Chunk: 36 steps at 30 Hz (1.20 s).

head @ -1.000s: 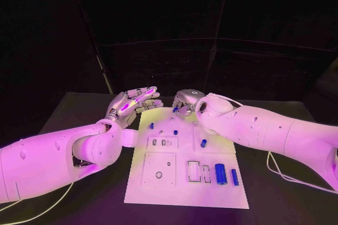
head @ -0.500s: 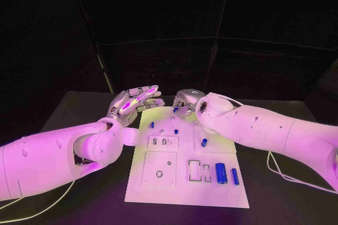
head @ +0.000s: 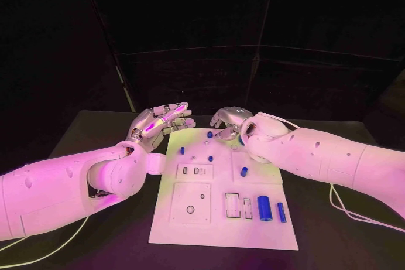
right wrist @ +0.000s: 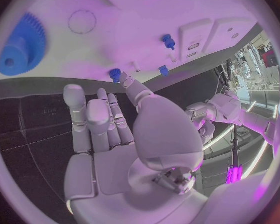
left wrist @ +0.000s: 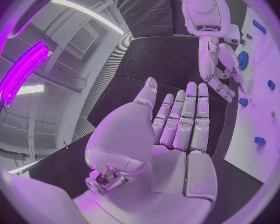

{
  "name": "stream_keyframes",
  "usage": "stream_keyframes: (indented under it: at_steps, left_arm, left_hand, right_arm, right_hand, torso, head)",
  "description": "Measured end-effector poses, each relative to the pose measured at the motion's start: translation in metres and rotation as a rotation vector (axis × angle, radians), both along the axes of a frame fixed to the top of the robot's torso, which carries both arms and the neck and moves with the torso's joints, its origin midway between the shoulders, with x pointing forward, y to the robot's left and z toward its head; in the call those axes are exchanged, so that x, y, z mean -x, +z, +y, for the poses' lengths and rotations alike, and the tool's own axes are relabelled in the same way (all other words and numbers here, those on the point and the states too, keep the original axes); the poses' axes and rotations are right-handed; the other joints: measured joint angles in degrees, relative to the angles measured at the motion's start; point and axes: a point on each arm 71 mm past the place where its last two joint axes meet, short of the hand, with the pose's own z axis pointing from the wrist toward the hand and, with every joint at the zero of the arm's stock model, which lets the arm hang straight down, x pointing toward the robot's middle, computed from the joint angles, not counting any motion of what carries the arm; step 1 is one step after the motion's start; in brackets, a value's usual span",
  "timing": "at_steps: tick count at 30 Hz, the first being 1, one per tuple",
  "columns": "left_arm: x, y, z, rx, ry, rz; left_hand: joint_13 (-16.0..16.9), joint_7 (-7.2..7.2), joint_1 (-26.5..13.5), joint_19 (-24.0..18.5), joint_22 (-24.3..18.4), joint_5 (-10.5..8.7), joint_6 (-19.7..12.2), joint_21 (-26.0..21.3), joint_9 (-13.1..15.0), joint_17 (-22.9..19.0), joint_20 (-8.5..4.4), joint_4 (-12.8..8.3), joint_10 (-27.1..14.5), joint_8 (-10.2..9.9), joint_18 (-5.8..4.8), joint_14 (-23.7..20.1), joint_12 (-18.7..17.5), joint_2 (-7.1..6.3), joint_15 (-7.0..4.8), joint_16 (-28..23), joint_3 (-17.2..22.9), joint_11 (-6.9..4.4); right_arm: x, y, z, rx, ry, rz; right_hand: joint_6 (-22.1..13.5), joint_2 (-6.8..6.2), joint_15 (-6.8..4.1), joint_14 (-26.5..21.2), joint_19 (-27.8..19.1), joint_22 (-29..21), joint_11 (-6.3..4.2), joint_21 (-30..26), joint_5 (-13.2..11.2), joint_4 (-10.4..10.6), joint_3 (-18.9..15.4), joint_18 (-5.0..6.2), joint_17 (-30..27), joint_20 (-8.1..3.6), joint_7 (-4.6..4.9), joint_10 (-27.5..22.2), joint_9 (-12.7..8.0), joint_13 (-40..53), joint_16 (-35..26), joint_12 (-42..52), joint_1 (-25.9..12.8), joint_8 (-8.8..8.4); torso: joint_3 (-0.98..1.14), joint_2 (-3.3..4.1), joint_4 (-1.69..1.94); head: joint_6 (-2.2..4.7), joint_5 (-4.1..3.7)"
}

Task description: Assemble the parts on the task board

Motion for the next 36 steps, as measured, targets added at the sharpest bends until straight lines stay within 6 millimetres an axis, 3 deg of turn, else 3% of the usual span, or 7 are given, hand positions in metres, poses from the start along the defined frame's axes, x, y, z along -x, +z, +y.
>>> stream_keyframes:
  at_steps: [5,11,16,18,21,31,36]
  left_arm:
    - [-0.002,0.001,0.005,-0.004,0.011,-0.002]
    - [-0.004,0.001,0.009,-0.007,0.021,-0.003]
    - [-0.005,0.001,0.01,-0.008,0.024,-0.004]
    - [-0.005,0.001,0.01,-0.008,0.024,-0.004]
    - [-0.006,0.001,0.01,-0.008,0.023,-0.004]
    - [-0.008,0.0,0.01,-0.007,0.023,-0.005]
    - [-0.008,0.0,0.008,-0.006,0.019,-0.004]
  left_hand:
    - [0.0,0.0,0.0,0.0,-0.05,0.0,0.0,0.0,0.0,0.0,0.0,0.0,0.0,0.0,-0.01,0.0,0.0,0.0,0.0,0.0,0.0,0.0]
    - [0.0,0.0,0.26,0.19,-0.06,0.0,0.0,0.0,0.0,0.06,-0.19,-0.16,0.0,0.0,-0.01,0.0,-0.24,0.26,0.0,0.0,0.16,0.0]
    - [0.0,0.0,0.26,0.19,-0.13,0.0,0.0,0.0,0.0,0.05,-0.19,-0.16,0.0,0.0,-0.01,0.0,-0.24,0.26,0.0,0.0,0.16,0.0]
    - [0.0,0.0,0.26,0.19,-0.13,0.0,0.0,0.0,0.0,0.05,-0.19,-0.16,0.0,0.0,-0.01,0.0,-0.24,0.26,0.0,0.0,0.16,0.0]
    - [0.0,0.0,0.26,0.19,-0.13,0.0,0.0,0.0,0.0,0.05,-0.19,-0.16,0.0,0.0,-0.01,0.0,-0.24,0.26,0.0,0.0,0.16,0.0]
    - [0.0,0.0,0.26,0.19,-0.12,0.0,0.0,0.0,0.0,0.05,-0.19,-0.16,0.0,0.0,-0.01,0.0,-0.24,0.26,0.0,0.0,0.16,0.0]
    - [0.0,0.0,0.04,0.19,-0.18,0.0,0.0,-0.23,0.0,0.1,-0.19,-0.16,0.0,0.0,-0.01,0.0,-0.24,0.48,0.0,0.0,0.16,0.0]
  right_arm:
    - [0.006,0.018,-0.034,-0.084,-0.037,-0.013]
    - [0.015,0.028,-0.083,-0.177,-0.131,0.048]
    - [0.015,0.026,-0.108,-0.214,-0.213,0.114]
    - [0.014,0.025,-0.111,-0.211,-0.228,0.127]
    - [0.009,0.022,-0.115,-0.198,-0.252,0.143]
    - [0.001,0.005,-0.114,-0.151,-0.278,0.193]
    - [0.002,-0.002,-0.109,-0.134,-0.269,0.219]
  right_hand:
    - [2.16,0.4,-0.26,0.26,1.07,1.28,-0.41,0.71,1.72,0.75,-0.78,0.01,1.69,-0.23,0.04,5.05,0.21,0.8,1.27,3.29,0.4,0.53]
    - [3.81,0.29,-2.83,0.9,4.6,6.05,-3.6,3.43,0.82,2.54,-2.57,0.0,7.25,-2.29,-1.89,17.8,0.29,6.01,4.72,12.82,0.28,0.97]
    - [1.33,-0.82,-3.22,0.91,8.19,11.59,-3.96,6.39,0.82,5.3,-5.81,-0.94,14.77,-2.9,-2.19,15.43,-0.09,19.2,9.28,26.56,0.54,0.73]
    - [0.0,-1.25,-3.15,0.93,8.66,13.08,-3.66,7.21,0.82,6.34,-7.34,-1.82,17.05,-2.46,-1.84,14.1,-0.09,28.55,10.63,35.01,0.98,0.64]
    - [-1.24,-0.55,-2.84,0.83,9.12,14.4,-3.14,7.94,0.82,7.91,-8.9,-1.82,19.38,-2.36,-1.39,13.19,-0.09,37.56,11.97,43.03,1.68,0.68]
    - [-2.54,-0.61,-2.44,0.82,9.33,15.3,-2.69,8.34,0.82,10.16,-10.74,-1.81,22.43,-2.15,-1.05,13.07,-0.09,46.24,13.36,50.11,3.03,1.5]
    - [-2.34,-0.47,-2.24,1.02,9.77,16.01,-2.56,8.92,0.82,11.41,-11.73,-1.81,25.65,-1.71,-1.19,18.65,0.09,58.01,15.78,60.63,3.74,2.67]
  torso:
    - [0.03,-0.18,-0.35]
    - [0.16,-0.38,-0.86]
    - [0.21,-0.44,-1.03]
    - [0.21,-0.44,-1.03]
    - [0.24,-0.4,-0.97]
    - [0.25,-0.28,-0.89]
    - [0.2,-0.28,-0.89]
  head:
    - [0.35,-0.26]
    - [0.68,-0.94]
    - [0.83,-1.49]
    - [0.9,-1.65]
    - [0.94,-1.83]
    - [0.69,-2.18]
    - [0.61,-2.25]
